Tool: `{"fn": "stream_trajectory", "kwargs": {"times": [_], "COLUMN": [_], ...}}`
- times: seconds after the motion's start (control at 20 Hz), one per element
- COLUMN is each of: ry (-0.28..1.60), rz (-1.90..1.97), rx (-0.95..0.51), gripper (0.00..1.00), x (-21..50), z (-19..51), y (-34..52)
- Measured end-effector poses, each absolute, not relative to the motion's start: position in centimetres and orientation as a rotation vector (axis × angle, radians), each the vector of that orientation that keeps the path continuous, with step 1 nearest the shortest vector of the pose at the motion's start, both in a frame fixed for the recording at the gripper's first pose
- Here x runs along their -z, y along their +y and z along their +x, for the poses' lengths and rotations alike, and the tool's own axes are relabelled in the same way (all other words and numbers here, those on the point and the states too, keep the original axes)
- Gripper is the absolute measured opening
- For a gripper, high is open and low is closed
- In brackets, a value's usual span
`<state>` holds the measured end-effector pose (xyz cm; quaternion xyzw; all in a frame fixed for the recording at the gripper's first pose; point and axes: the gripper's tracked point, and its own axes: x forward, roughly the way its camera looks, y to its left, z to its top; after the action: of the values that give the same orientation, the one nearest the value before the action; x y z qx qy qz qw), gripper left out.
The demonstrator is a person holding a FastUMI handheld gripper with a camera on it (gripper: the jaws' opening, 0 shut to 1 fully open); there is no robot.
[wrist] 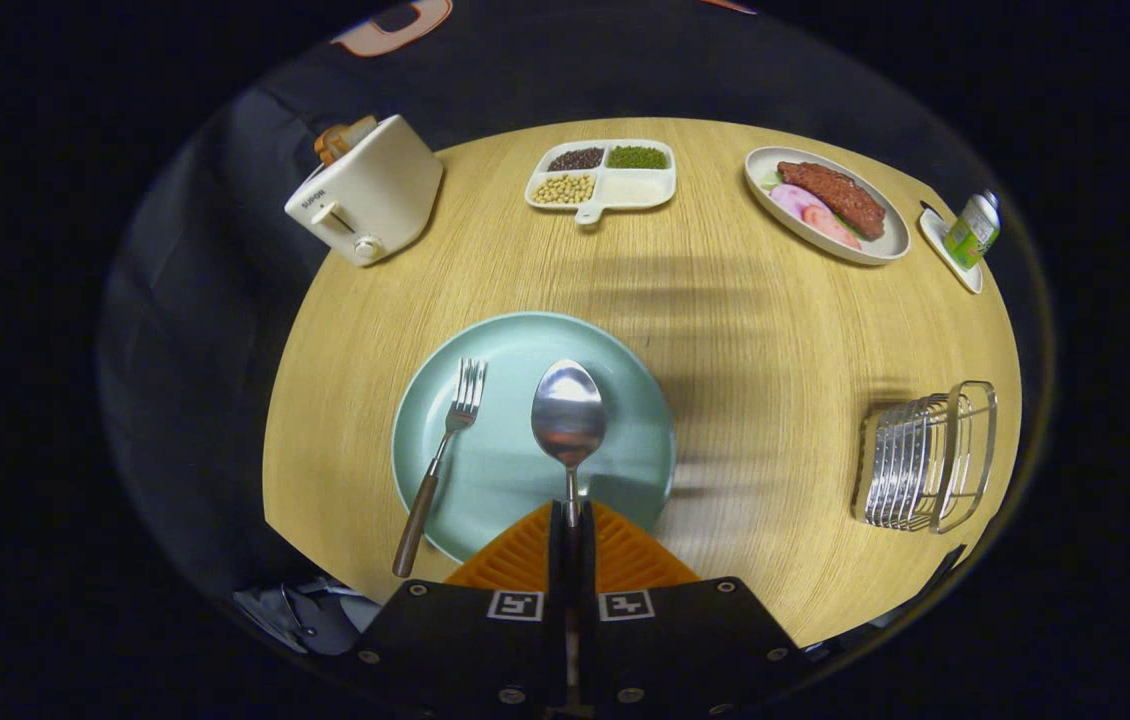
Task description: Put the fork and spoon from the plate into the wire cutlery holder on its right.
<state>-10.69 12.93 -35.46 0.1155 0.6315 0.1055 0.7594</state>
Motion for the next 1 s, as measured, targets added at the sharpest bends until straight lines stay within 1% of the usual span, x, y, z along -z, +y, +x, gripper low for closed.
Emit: {"fn": "stream_trajectory", "kwargs": {"times": [0.35,0.75,1.0], "ry": [1.214,1.113,1.130], "rz": [0.325,0.380,0.347], "rx": [-0.105,0.093,0.171], "gripper": [0.06,0.06,0.06], "x": [30.7,29.8,31.2], "z": [-9.8,-11.9,-13.1], "y": [5.5,-5.1,-9.0]}}
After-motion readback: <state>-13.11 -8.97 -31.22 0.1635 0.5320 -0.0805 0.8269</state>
